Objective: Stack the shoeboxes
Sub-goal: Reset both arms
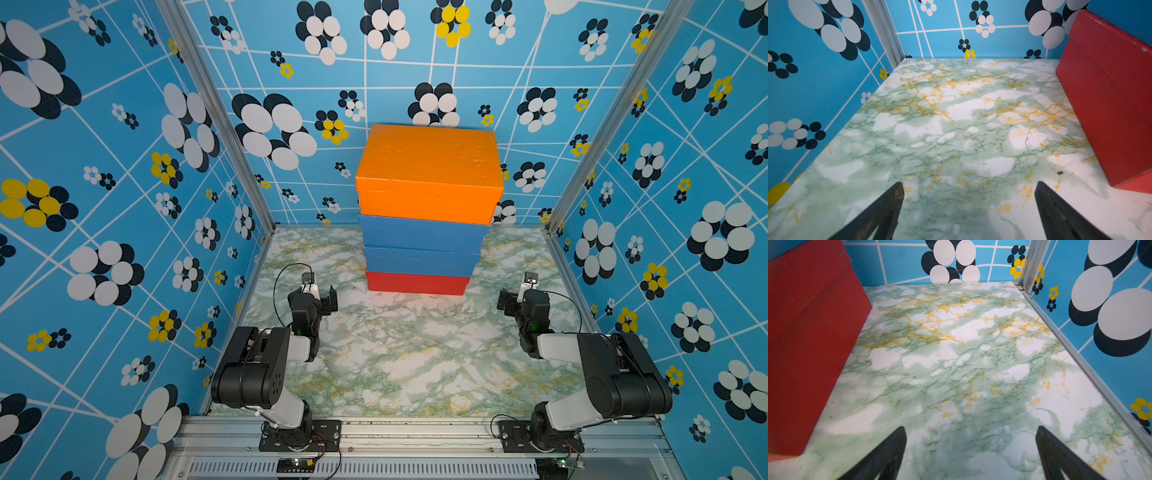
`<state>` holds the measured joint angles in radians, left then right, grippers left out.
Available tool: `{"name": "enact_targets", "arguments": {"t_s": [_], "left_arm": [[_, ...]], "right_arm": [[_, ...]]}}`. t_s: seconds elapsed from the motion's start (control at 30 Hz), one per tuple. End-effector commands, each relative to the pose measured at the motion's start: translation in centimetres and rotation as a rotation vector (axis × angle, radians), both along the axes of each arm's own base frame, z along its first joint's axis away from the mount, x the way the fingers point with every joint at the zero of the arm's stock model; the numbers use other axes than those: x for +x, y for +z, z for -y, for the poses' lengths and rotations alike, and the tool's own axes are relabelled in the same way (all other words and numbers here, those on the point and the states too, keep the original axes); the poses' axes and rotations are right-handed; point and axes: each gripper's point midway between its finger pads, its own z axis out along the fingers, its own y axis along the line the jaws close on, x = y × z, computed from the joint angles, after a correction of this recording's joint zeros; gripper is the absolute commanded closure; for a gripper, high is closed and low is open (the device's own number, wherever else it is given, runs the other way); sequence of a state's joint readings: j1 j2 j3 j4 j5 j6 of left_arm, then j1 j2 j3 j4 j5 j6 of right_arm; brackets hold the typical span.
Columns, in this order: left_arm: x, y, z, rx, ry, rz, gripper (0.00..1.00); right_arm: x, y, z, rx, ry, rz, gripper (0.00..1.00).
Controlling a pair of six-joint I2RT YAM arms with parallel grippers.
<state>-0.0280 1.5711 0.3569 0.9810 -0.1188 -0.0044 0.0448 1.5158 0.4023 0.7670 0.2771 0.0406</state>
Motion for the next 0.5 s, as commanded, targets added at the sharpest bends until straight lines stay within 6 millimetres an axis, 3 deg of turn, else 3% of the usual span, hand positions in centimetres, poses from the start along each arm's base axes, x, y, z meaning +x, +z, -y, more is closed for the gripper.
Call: {"name": "enact_targets", "arguments": {"t_s": [0.0,0.47], "left_arm": [[0.16,0.57,0.36,-0.019,-0.016,0.01,0.0],[0.15,0.49,0.46,-0.017,-0.019,0.007,0.0]], "right_arm": [[0.48,1.03,-0.28,0.007,0.016,0.032,0.01],[0.59,0.91,-0.35,0.017,0.025,0.025,0.01]]}}
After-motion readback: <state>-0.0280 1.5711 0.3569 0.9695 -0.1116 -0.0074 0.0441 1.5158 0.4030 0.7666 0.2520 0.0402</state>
